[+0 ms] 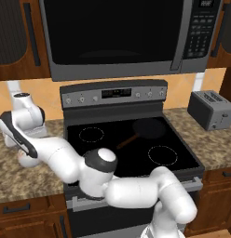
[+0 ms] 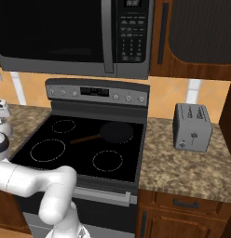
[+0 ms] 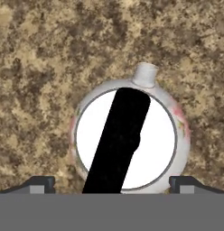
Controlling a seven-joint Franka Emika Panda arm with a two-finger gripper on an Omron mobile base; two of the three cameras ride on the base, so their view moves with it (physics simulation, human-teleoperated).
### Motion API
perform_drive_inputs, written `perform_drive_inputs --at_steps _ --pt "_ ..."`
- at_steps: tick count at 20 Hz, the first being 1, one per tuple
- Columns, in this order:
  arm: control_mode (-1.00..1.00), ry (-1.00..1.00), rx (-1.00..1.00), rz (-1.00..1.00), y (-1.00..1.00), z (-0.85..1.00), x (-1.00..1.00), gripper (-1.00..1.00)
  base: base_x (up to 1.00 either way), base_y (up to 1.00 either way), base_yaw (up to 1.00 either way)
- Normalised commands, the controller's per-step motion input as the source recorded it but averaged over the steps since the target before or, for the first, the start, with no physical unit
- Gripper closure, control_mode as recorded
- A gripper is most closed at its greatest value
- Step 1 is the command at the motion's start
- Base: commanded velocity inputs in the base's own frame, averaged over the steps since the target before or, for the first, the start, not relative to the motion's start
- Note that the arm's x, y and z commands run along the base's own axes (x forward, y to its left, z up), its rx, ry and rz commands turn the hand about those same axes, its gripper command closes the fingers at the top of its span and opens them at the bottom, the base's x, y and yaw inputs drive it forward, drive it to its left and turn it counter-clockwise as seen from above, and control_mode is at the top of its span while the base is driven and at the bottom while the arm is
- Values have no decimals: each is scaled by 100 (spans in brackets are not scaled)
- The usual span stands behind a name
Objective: Pick the kettle from the counter and place it on a stove burner. Then turn the burner on.
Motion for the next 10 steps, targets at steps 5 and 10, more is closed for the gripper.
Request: perform_drive_inputs --at_steps 5,10 --pt "-100 -2 0 0 -1 0 0 -100 0 0 0" --pt "-100 -2 0 -9 0 -4 0 -100 0 0 0"
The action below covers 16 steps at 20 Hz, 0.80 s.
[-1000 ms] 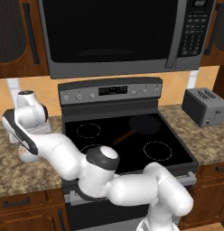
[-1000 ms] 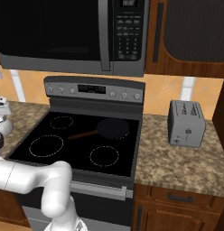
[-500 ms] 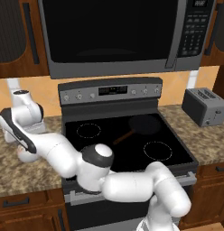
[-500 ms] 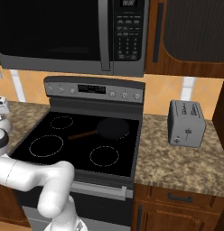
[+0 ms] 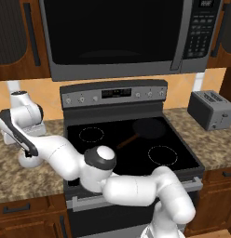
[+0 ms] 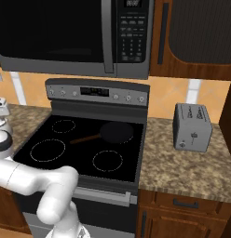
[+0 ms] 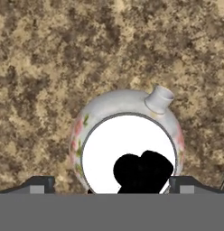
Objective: Pick the kettle from the counter and place it on a stove burner. Then turn the burner on.
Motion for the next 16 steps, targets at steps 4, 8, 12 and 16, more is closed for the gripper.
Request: perform_drive_inputs --at_steps 4,8,12,16 --pt "-100 0 0 -15 0 -13 1 -100 0 0 0" --pt "-100 0 0 -16 0 -1 -4 -100 0 0 0" --pt "-100 0 0 -21 0 0 -13 -100 0 0 0" --pt "-100 0 0 -18 0 0 -5 -100 0 0 0"
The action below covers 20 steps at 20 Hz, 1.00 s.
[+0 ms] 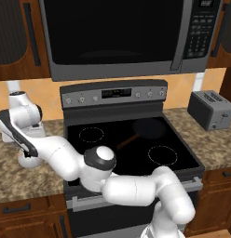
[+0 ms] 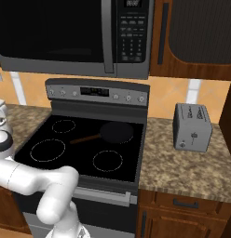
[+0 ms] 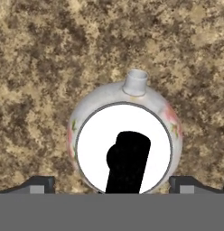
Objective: Pick the kettle from the counter and place it on a stove burner. Then turn the burner on.
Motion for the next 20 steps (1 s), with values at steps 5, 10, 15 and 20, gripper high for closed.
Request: perform_drive_inputs --at_steps 5,10,15,20 --pt "-100 0 0 -7 0 0 0 -100 0 0 0" --pt "-100 0 0 -1 0 0 0 100 0 0 0" --pt "-100 0 0 -2 0 0 -3 100 0 0 0" --pt "-100 -9 0 -1 0 0 -44 100 0 0 0"
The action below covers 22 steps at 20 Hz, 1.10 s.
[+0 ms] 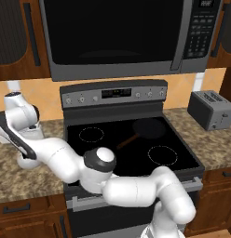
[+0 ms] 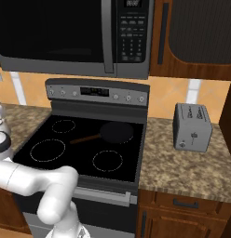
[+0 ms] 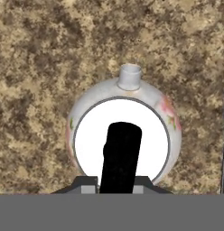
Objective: Pick the kettle from the counter and place it on a stove burner. Then turn the burner on.
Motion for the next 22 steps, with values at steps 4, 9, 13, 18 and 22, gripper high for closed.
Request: perform_drive_inputs --at_steps 4,9,13,18,22 --pt "-100 -13 0 0 -7 2 -89 100 0 0 0" --pt "-100 -11 1 0 -49 2 -100 100 0 0 0" --pt "-100 -11 0 0 -74 10 -88 100 0 0 0" --pt "-100 -10 0 0 -71 22 -61 100 0 0 0" --pt "-100 -2 0 1 -61 33 -24 100 0 0 0"
